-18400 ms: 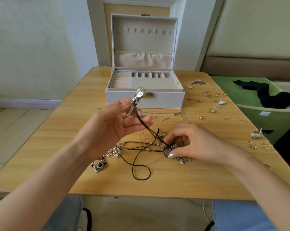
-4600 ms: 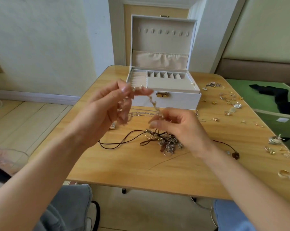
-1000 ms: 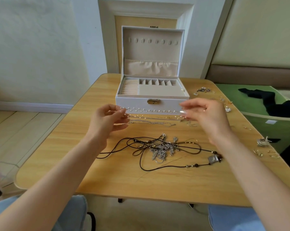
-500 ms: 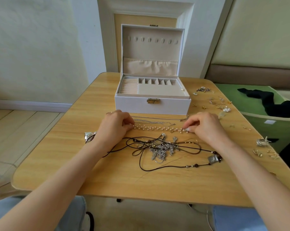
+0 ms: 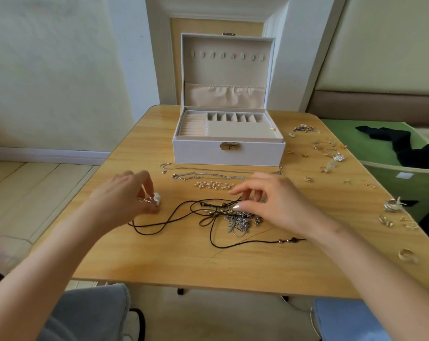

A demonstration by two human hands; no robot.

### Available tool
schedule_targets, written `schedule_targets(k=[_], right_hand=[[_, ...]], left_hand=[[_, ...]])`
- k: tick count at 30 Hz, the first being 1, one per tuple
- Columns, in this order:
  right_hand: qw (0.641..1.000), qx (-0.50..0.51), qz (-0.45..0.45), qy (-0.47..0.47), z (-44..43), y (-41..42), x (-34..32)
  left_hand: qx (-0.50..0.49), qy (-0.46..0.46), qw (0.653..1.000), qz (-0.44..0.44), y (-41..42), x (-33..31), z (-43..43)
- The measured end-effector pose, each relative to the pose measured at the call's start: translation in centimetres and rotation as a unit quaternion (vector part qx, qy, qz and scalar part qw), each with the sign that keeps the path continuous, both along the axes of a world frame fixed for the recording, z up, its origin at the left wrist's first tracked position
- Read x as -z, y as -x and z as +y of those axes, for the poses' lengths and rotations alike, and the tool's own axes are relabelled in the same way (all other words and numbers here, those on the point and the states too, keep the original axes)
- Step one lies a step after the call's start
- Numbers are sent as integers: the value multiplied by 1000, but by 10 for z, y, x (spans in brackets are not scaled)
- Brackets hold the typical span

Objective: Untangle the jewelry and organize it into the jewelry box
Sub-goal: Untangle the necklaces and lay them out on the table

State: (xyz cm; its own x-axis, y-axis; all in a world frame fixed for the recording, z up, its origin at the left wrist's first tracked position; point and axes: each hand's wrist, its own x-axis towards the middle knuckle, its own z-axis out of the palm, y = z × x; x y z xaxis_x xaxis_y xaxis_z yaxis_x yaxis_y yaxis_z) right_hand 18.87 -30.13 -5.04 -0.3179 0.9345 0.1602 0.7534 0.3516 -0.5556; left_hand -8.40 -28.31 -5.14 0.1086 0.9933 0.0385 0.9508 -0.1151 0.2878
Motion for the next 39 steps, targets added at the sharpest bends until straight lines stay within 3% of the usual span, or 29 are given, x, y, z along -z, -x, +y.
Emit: schedule_targets(k=[3, 6, 14, 18, 20, 22, 24, 27, 33, 36, 39], right_hand=[[998, -13, -52, 17, -2, 5, 4], [997, -38, -46, 42, -6, 2, 0], [987, -99, -41, 119, -17, -11, -9], [993, -75, -19, 89, -18, -18, -10], [997, -52, 17, 56, -15, -23, -13], [996, -55, 21, 61, -13, -29, -18], [989, -93, 0, 113, -15, -32, -21], [975, -130, -30, 176, -20, -28, -19], [979, -135, -72, 137, -23, -25, -8], [982, -136, -26, 129, -24, -29, -9], [980, -130, 81, 127, -22, -36, -16]], left_hand=[[35, 34, 998, -40, 3, -1, -6], [69, 90, 992, -62, 4, -3, -13], [118, 145, 982, -23, -1, -8, -25], [145, 67, 987, -24, -6, -9, -22], [163, -18, 983, -81, -17, -10, -22], [226, -94, 959, -145, -34, -11, -26], [309, -117, 931, -154, -52, -9, -31], [378, -85, 914, -124, -73, 2, -37], [369, 3, 926, -82, -81, 10, -34], [364, 34, 928, -78, -79, 8, -33], [355, 44, 930, -81, -79, 7, -34]])
